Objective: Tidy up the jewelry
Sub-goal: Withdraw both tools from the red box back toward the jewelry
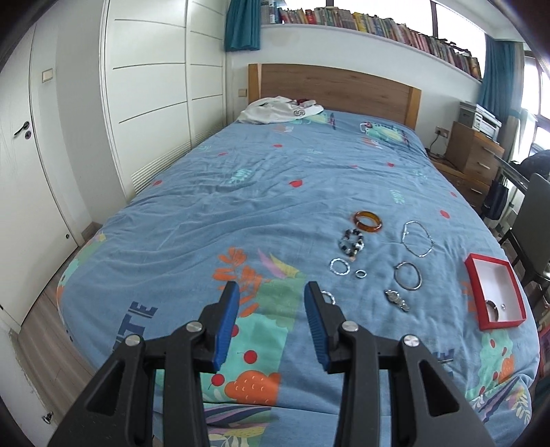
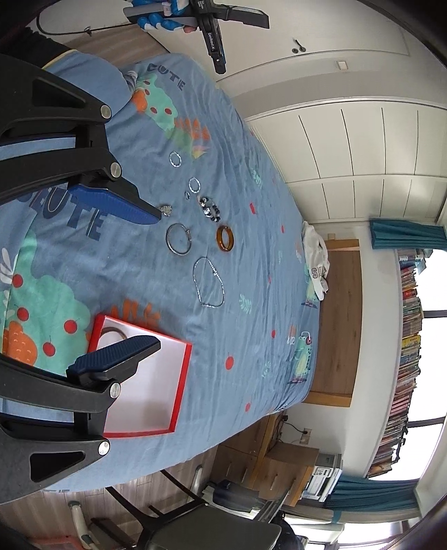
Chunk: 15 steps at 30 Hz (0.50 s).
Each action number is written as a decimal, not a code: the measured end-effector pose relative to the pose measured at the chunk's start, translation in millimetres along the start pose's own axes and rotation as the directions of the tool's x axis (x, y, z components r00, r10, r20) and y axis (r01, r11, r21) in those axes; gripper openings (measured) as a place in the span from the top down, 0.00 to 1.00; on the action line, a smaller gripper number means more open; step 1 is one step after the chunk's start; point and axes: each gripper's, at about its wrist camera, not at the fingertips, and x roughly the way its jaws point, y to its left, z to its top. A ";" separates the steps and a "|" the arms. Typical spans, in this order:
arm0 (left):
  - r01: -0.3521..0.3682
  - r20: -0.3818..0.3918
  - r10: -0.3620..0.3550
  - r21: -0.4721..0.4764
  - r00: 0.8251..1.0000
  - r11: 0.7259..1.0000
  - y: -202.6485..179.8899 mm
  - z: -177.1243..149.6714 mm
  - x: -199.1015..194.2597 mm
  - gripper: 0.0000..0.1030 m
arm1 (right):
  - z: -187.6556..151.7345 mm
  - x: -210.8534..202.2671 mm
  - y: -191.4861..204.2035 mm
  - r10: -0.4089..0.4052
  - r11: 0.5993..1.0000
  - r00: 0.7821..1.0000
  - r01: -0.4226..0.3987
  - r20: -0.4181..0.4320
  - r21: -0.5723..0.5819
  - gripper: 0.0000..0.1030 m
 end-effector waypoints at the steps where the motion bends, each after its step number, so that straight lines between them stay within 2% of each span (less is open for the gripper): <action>1: -0.006 -0.007 0.006 -0.003 1.000 1.000 -0.7 -2.8 3.5 0.64 | 0.6 5.4 1.5 0.008 1.000 1.000 -0.008 -0.006 0.000 0.36; 11: 0.023 -0.092 -0.023 0.002 0.996 1.000 -25.3 -18.0 61.1 0.64 | -4.8 65.1 7.8 0.055 0.998 0.995 -0.054 -0.083 0.022 0.36; 15: 0.037 -0.116 -0.033 0.031 0.993 0.999 -40.5 -21.2 81.9 0.64 | -9.2 89.3 5.9 0.073 0.997 0.991 -0.068 -0.116 0.041 0.36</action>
